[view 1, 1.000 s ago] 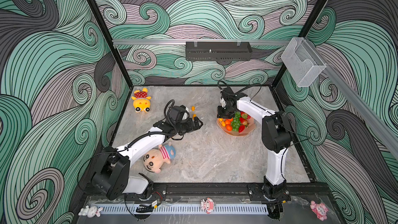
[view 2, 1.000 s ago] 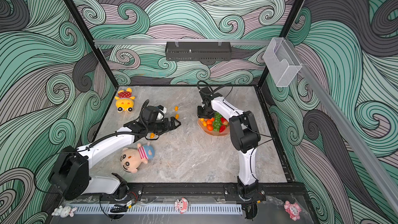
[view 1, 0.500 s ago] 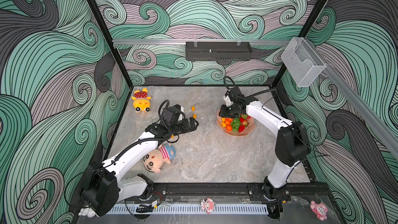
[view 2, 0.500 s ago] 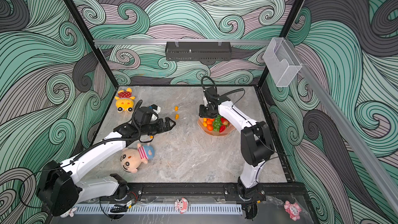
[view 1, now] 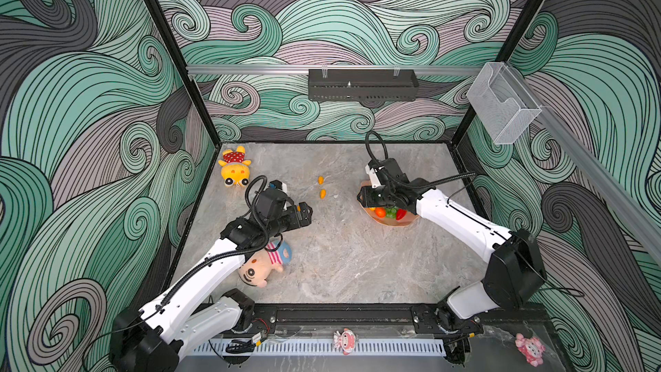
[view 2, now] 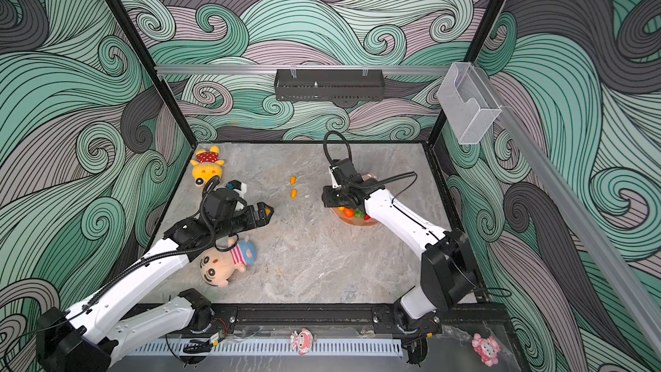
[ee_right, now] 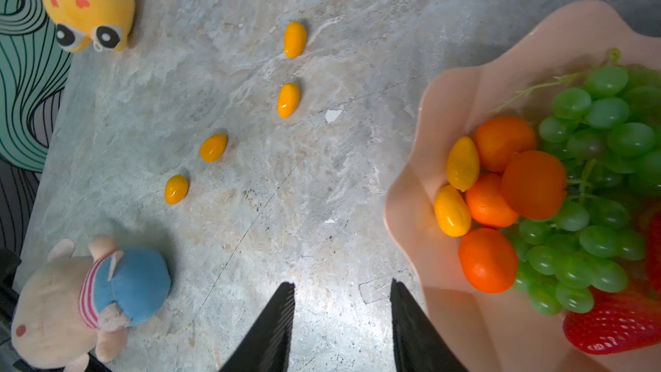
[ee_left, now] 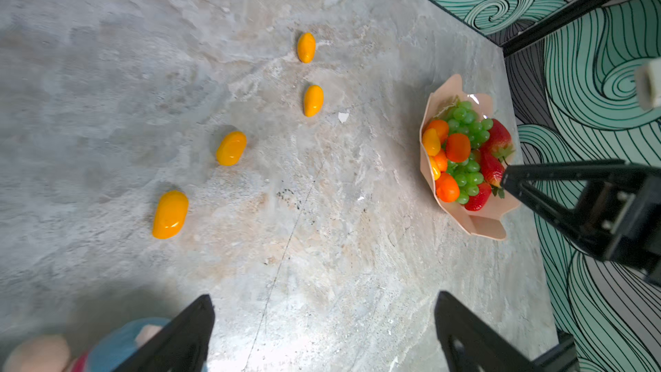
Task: Arrange fruit in a fruit bowl
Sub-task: Place the fruit in the fruit bowl, then pick up the fruit from the middle-left of the table.
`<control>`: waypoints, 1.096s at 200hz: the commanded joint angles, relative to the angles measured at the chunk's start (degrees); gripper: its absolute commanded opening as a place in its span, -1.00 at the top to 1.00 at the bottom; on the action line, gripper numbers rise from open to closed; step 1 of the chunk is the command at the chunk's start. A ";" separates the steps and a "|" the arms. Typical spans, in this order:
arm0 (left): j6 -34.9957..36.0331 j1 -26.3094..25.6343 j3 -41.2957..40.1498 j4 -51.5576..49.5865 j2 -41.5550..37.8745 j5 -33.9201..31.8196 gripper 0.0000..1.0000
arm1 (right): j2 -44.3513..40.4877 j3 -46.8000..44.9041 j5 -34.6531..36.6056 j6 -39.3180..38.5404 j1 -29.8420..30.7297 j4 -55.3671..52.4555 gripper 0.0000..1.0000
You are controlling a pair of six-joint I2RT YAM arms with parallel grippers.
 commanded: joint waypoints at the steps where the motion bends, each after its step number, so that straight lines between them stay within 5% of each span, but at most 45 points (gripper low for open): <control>1: 1.11 2.05 -0.59 -5.16 -2.90 -3.20 -0.97 | -0.74 -0.74 3.82 1.01 4.61 3.20 0.03; 112: 3.13 17.46 -0.86 -9.81 -7.08 3.49 -0.97 | 20.75 15.40 5.28 5.60 15.80 0.68 0.22; 219: 2.21 29.05 -1.58 -5.78 -5.20 13.05 -0.97 | 43.18 43.64 4.36 8.37 20.48 -13.23 0.27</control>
